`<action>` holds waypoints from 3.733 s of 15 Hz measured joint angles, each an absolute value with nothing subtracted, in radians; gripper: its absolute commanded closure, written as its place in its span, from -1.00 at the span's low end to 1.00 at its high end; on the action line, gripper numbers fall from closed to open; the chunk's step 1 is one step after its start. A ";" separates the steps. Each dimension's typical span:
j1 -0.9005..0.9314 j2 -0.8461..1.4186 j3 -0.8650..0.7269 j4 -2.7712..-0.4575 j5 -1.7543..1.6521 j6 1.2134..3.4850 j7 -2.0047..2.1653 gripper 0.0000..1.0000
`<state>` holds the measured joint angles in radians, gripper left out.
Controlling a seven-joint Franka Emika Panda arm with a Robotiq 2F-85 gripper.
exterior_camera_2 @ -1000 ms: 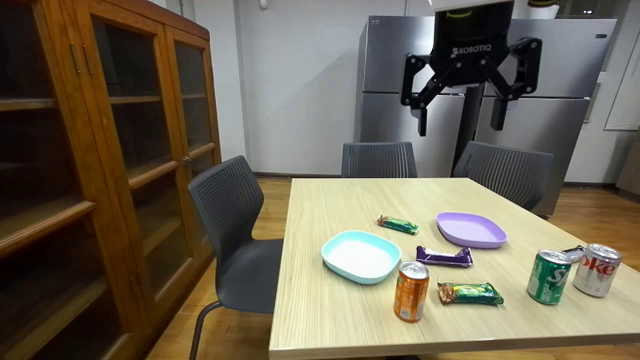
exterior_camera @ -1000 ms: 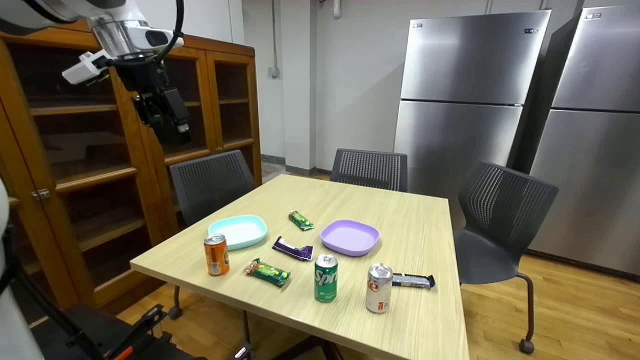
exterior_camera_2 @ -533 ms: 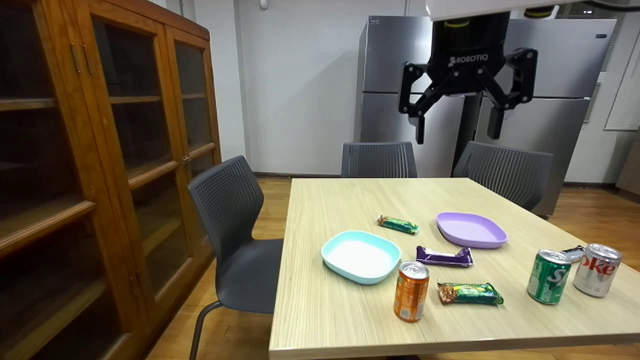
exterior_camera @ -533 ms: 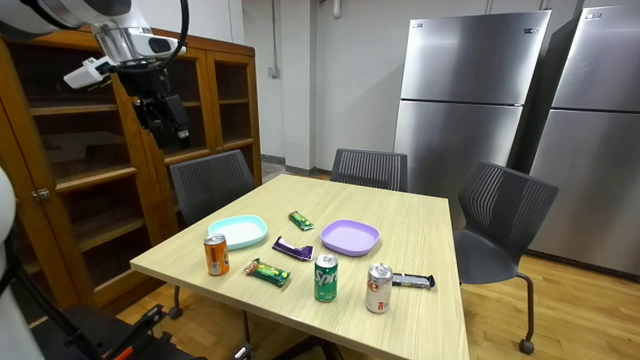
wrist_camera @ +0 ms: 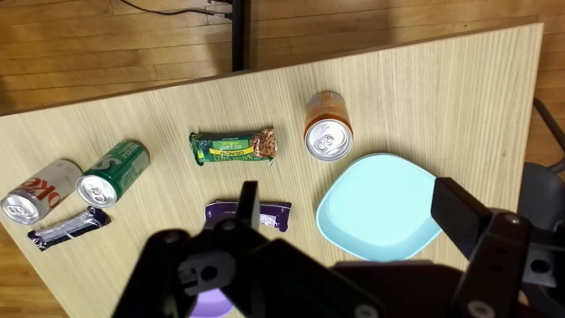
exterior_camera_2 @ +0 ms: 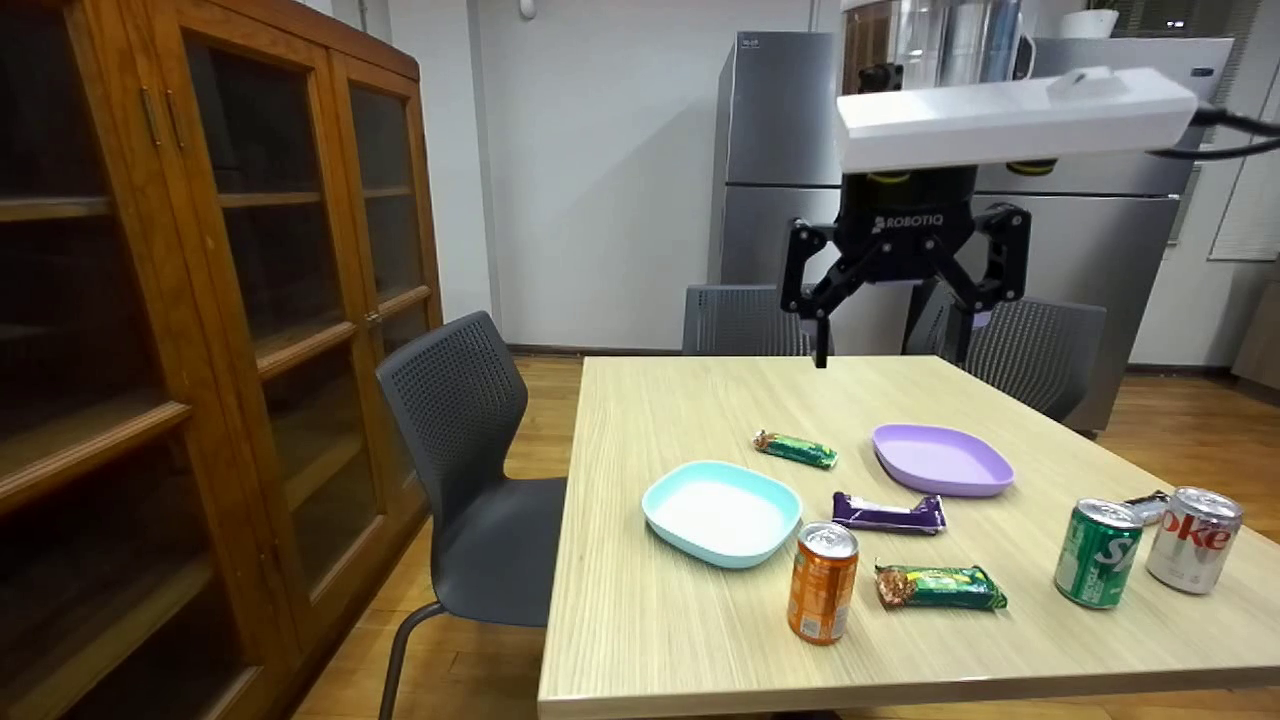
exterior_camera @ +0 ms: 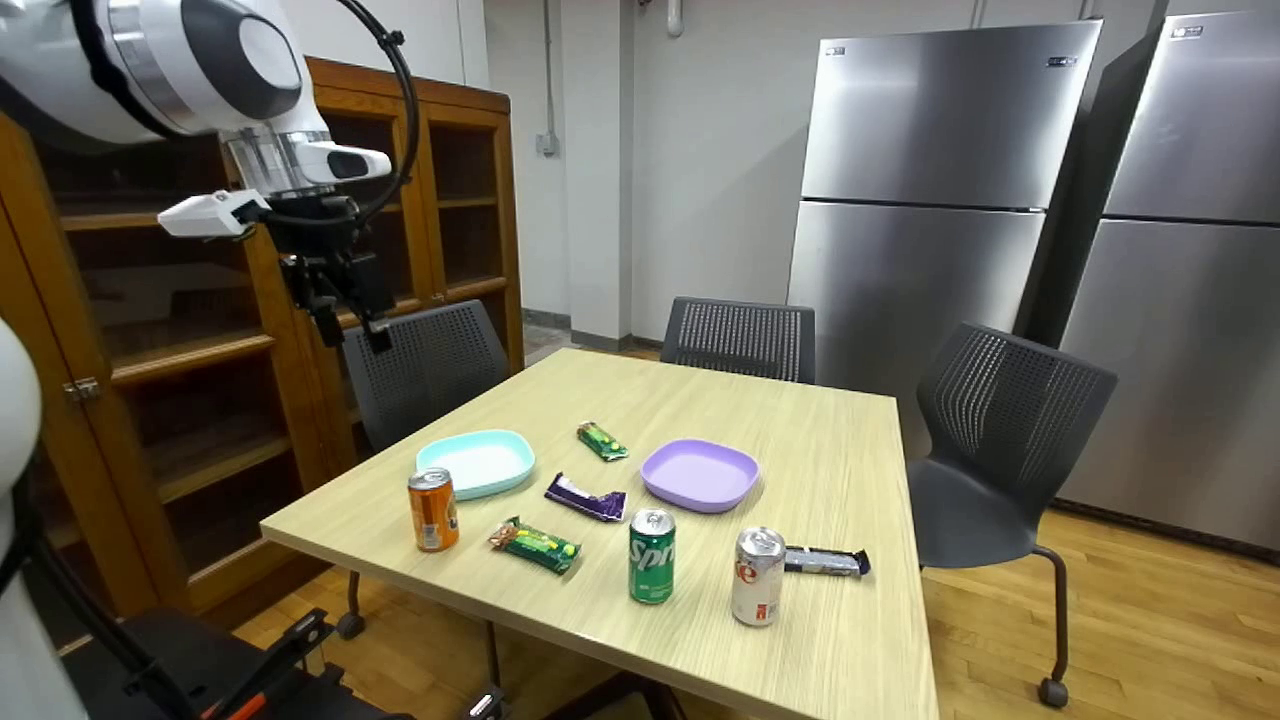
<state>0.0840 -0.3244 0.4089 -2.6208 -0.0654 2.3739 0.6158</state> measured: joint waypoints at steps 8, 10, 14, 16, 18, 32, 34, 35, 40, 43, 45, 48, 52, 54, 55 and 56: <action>0.109 -0.197 0.347 -2.648 -0.086 2.491 0.532 -1.00; 0.113 -0.174 0.331 -2.656 -0.086 2.517 0.512 -1.00; 0.117 -0.130 0.310 -2.672 -0.089 2.567 0.488 -1.00; 0.117 -0.105 0.306 -2.675 -0.105 2.587 0.488 -1.00; 0.117 -0.079 0.302 -2.677 -0.130 2.601 0.490 -1.00; 0.191 0.161 0.202 -2.599 -0.198 2.647 0.502 -1.00; 0.215 0.202 0.178 -2.569 -0.198 2.647 0.504 -1.00; 0.227 0.221 0.166 -2.553 -0.198 2.647 0.506 -1.00; 0.287 0.312 0.102 -2.473 -0.198 2.649 0.517 -1.00; 0.313 0.354 0.069 -2.434 -0.198 2.649 0.525 -1.00; 0.325 0.378 0.050 -2.413 -0.198 2.649 0.527 -1.00; 0.335 0.408 0.036 -2.384 -0.196 2.649 0.528 -1.00; 0.343 0.440 0.027 -2.350 -0.195 2.649 0.528 -1.00; 0.343 0.453 0.026 -2.336 -0.193 2.649 0.528 -0.45; 0.344 0.457 0.025 -2.330 -0.193 2.649 0.528 -0.31; 0.344 0.461 0.023 -2.325 -0.193 2.649 0.528 -0.12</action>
<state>0.3439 0.4611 0.0231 -2.3246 -0.1931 2.6494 0.5277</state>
